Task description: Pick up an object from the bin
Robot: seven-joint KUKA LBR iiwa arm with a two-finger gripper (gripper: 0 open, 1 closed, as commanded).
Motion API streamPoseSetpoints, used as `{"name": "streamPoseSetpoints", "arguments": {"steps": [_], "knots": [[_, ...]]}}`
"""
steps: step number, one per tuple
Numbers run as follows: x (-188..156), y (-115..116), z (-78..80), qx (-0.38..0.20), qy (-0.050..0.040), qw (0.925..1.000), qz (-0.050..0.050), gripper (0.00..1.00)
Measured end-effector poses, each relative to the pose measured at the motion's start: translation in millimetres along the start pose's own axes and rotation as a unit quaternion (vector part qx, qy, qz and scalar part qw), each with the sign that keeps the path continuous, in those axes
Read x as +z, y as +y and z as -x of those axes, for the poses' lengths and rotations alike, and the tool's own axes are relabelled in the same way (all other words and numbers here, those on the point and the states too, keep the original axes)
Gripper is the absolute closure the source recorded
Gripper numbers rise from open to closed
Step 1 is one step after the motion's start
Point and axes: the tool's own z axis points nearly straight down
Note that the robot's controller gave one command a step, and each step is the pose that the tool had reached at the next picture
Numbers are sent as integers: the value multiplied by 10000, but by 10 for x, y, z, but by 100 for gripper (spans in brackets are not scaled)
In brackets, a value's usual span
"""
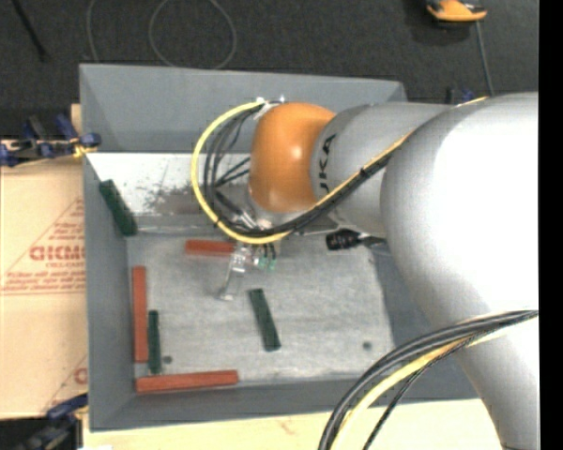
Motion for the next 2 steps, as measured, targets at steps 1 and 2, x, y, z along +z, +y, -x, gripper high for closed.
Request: {"name": "streamPoseSetpoints", "arguments": {"steps": [1,2], "knots": [[-8,2,5,4,-7,10000,5,100],[-1055,1,41,9,-40,10000,20,100]]}}
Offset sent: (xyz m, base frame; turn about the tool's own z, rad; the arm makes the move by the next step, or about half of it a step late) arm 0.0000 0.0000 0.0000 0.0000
